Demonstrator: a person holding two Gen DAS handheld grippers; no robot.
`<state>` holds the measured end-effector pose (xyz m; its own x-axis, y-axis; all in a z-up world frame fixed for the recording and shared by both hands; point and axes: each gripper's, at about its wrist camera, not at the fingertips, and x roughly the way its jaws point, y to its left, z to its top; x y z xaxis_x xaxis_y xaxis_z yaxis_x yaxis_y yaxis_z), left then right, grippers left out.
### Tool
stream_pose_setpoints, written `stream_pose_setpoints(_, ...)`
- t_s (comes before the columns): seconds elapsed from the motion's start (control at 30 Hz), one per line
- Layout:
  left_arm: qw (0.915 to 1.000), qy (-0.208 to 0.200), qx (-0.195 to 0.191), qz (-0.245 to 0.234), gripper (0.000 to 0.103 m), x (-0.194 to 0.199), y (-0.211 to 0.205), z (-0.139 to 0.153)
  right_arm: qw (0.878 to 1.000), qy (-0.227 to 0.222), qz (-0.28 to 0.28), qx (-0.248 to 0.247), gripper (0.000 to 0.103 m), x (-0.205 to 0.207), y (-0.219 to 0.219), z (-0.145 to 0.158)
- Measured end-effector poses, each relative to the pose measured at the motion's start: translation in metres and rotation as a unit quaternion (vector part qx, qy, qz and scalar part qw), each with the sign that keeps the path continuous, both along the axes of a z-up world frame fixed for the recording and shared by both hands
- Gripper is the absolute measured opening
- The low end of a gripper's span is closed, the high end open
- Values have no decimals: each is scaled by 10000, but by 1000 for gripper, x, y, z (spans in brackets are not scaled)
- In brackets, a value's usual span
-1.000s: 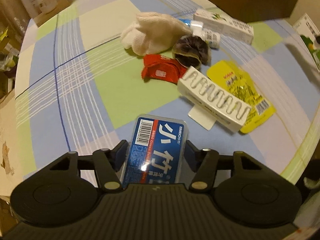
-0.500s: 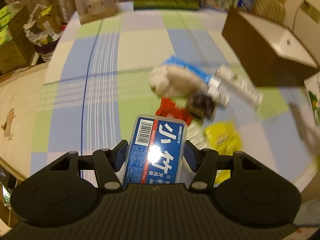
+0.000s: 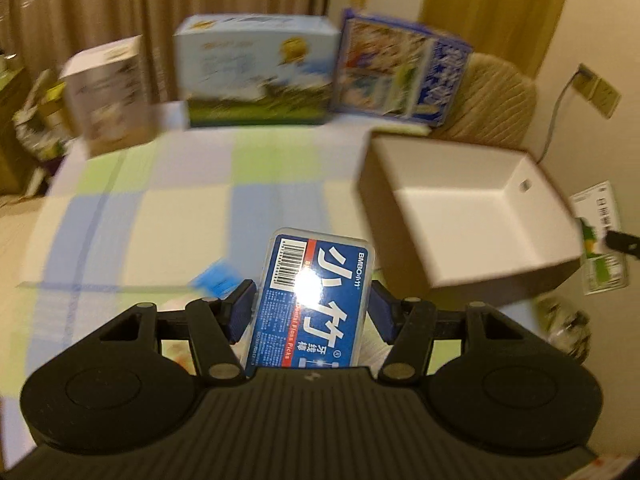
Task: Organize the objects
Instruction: 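Carry the green box into the brown box with the right gripper while the left grasps the blue toothpick box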
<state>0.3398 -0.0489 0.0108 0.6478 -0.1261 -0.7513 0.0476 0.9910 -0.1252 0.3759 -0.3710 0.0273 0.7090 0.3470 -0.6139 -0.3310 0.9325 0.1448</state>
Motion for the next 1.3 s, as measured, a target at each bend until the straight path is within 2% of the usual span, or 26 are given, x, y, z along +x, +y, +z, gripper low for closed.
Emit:
stream_pose_setpoints(0.17,9998,-65,-81,-192,56,48,-69,6,9999,-62,60,-108,27,44,-9,2)
stream_pose_setpoints(0.37,9996,69,-159,-223,56,101,-137,-2,9994,183,98,-287,27,90,-18,-13)
stream_pose_setpoints(0.57,9967,779,-125,-169,56,145,-184,-45,9948,886,162,-483,27,121,-21,-59)
stream_pose_setpoints(0.77,9913,1311,136,-56,56,162,-203,-89,9881,1294,138,-814,27,137,-23,-93)
stream_pose_setpoints(1.03,9887,1464,291,113,56,169,-200,-108,9842,1095,111,-1390,27,148,-21,-100)
stream_pose_setpoints(1.1,9885,1474,310,148,56,170,-199,-109,9845,1066,175,-1380,30,148,-21,-98)
stream_pose_setpoints(1.17,9884,1480,304,169,56,171,-196,-110,9853,1068,202,-1319,38,146,-21,-97)
stream_pose_setpoints(1.3,9892,1418,354,150,58,171,-193,-109,9872,1086,175,-1152,47,143,-22,-93)
